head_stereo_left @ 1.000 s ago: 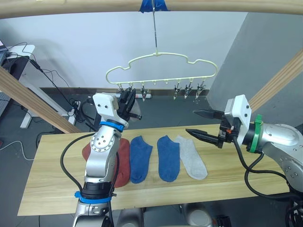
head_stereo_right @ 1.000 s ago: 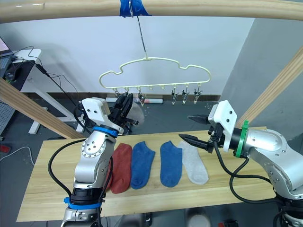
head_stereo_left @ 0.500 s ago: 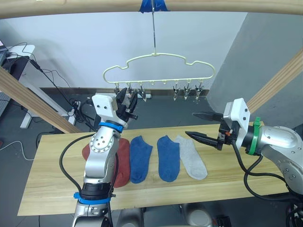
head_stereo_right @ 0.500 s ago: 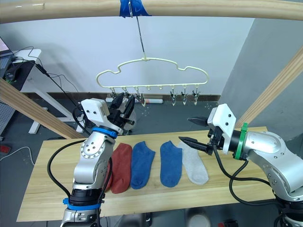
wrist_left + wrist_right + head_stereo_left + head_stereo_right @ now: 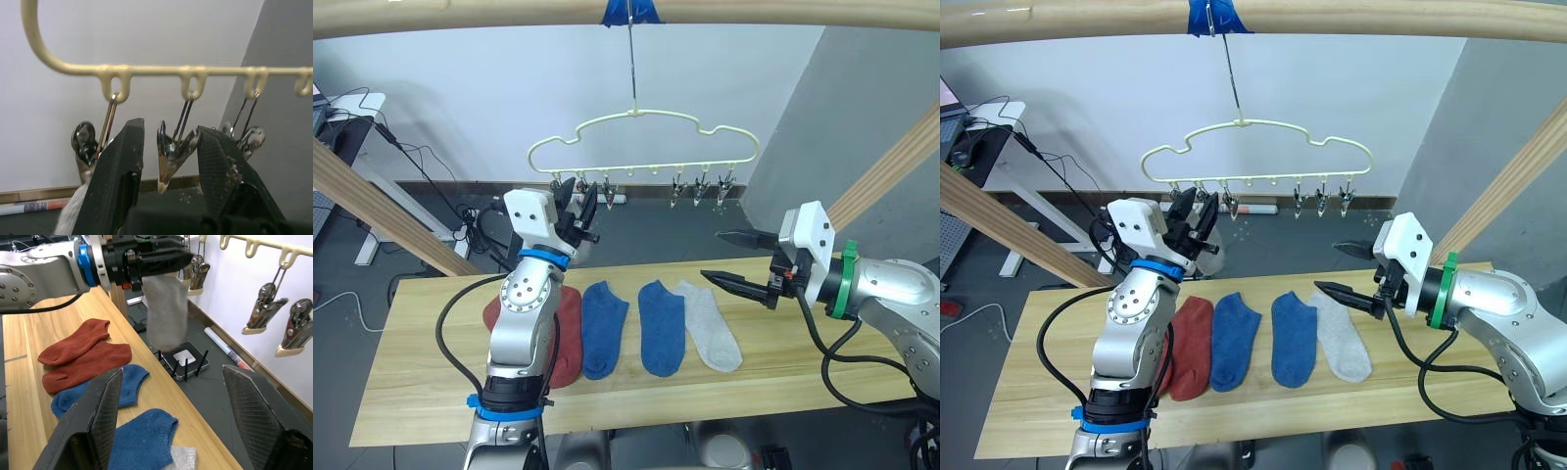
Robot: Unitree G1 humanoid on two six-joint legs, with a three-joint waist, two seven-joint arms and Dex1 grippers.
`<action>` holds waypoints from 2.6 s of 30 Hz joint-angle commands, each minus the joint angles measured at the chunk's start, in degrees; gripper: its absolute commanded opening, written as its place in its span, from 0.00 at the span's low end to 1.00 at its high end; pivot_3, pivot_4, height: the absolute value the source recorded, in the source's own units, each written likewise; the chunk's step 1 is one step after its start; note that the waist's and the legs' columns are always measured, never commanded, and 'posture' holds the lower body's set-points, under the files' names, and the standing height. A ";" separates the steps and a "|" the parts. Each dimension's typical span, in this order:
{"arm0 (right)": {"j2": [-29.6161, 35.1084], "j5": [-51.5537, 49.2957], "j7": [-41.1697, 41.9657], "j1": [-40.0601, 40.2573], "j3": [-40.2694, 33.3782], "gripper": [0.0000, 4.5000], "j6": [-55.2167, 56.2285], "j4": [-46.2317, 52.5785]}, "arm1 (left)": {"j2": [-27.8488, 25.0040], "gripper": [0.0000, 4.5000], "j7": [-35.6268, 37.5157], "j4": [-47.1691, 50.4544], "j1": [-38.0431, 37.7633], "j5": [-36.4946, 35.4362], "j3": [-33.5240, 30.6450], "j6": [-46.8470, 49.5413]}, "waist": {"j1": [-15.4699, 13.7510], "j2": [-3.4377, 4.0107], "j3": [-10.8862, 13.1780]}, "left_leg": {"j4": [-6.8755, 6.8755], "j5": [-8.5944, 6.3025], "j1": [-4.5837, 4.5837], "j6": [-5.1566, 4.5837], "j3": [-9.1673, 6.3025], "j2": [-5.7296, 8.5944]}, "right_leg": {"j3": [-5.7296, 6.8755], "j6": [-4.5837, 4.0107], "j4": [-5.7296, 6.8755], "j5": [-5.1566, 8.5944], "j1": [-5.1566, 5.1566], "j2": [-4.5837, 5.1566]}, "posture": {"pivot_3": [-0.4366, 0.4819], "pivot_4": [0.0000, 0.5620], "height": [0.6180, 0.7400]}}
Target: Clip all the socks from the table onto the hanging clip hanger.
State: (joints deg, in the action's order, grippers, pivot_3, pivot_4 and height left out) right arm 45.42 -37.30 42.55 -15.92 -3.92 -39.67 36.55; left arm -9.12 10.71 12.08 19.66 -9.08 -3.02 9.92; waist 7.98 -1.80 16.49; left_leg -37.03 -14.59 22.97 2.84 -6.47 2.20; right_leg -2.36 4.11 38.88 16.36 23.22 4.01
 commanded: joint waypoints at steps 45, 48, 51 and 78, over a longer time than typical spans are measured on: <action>0.30 -1.62 -0.33 -0.53 -1.63 0.74 -0.64 1.85 | -0.06 0.52 0.22 4.26 -2.01 0.13 0.03 1.05 | 0.03 0.00 0.00 | -0.02 0.01 -0.01 -0.02 0.01 0.01 | -0.01 0.01 0.03 0.00 0.00 0.00 | 0.17 0.49 1.00; 0.23 -1.57 -0.42 -0.39 -1.58 0.74 -0.59 1.93 | -0.09 0.43 0.61 2.77 -2.04 0.08 -0.05 -0.25 | 0.03 0.00 0.00 | -0.02 0.01 -0.01 -0.02 0.01 0.00 | -0.01 0.01 0.04 -0.01 0.00 0.00 | 0.17 0.49 1.00; 0.22 -1.60 -0.46 -0.35 -1.62 0.74 -0.60 1.95 | -0.13 0.24 0.71 1.84 -2.14 0.00 -0.19 -1.05 | 0.03 0.00 0.00 | -0.02 0.01 -0.01 -0.02 0.01 0.00 | -0.01 0.01 0.04 -0.01 0.00 0.00 | 0.17 0.49 1.00; -0.38 -1.27 -1.07 -0.20 -0.93 0.74 -0.42 2.28 | -1.09 0.14 4.02 -0.97 -1.06 -2.29 -1.01 -2.90 | 0.03 0.00 -0.01 | -0.03 0.01 -0.01 -0.02 0.01 0.00 | -0.02 0.01 0.05 -0.01 0.00 0.00 | 0.17 0.48 1.00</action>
State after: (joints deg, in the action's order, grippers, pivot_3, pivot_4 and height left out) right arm 45.01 -38.30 41.54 -16.34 -4.33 -40.80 36.66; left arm -9.99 14.37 10.41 18.25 -11.03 -4.05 8.06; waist 8.00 -1.80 16.48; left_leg -37.07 -14.58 22.96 2.83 -6.46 2.21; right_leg -2.38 4.12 38.93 16.35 23.22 4.01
